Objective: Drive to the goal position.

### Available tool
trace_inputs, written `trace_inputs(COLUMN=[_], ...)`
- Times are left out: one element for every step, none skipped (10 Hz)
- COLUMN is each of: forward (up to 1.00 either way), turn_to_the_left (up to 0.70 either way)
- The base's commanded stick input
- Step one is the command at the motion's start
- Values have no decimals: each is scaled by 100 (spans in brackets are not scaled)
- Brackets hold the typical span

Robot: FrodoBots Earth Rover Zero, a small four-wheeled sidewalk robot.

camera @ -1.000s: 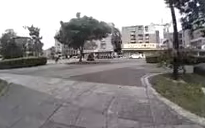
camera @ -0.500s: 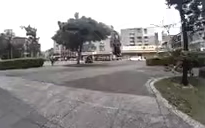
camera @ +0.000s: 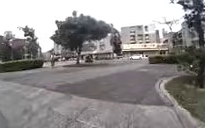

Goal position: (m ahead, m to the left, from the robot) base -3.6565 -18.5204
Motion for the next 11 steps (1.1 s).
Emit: trace_inputs(forward=[85,85,85,85,85,85,85,85,85,85,85], turn_to_the_left=[0,0,0,0,0,-13,-32,-34,-34,-34,-34])
